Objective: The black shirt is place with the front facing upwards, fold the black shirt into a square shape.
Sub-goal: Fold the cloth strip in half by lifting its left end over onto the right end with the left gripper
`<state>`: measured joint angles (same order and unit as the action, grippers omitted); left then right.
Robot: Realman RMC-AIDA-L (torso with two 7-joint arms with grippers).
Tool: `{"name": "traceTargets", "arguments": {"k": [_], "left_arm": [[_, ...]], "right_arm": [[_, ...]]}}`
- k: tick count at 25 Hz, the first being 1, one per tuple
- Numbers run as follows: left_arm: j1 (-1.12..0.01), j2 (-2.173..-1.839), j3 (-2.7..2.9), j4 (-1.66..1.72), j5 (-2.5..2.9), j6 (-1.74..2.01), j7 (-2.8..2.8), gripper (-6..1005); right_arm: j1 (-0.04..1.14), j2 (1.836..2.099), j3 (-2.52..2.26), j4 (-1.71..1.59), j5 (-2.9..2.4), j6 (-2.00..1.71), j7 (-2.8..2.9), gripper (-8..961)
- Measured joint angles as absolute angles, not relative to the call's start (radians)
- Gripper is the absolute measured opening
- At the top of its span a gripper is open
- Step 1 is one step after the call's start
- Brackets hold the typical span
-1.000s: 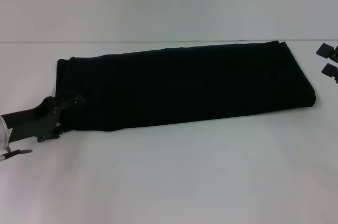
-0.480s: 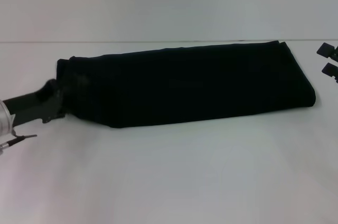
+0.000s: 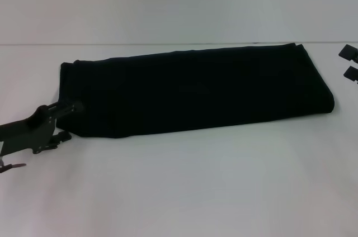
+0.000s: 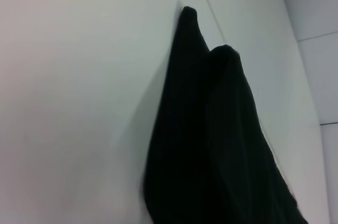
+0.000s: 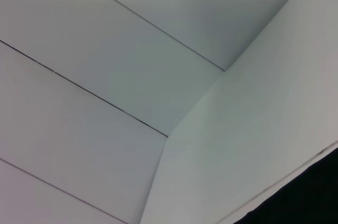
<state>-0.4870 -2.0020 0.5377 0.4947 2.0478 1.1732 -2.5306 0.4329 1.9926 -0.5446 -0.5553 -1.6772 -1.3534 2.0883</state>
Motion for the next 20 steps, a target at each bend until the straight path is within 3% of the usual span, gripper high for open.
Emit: {"name": "traceTargets", "arguments": {"k": [12,20], "left_arm": [[-0.560,-1.999,0.566,0.449,2.090,1.047,-2.559,895],[-0.560,-2.024,0.561,0.490,2.055,1.066,-2.531,892]], "right_arm": [[0.431,1.993,-0.545,-0.555,-1.674,-1.353,2.088,941],[0.430,1.993,-0.542,-0.555,-1.672,-1.355,2.088,941]]}}
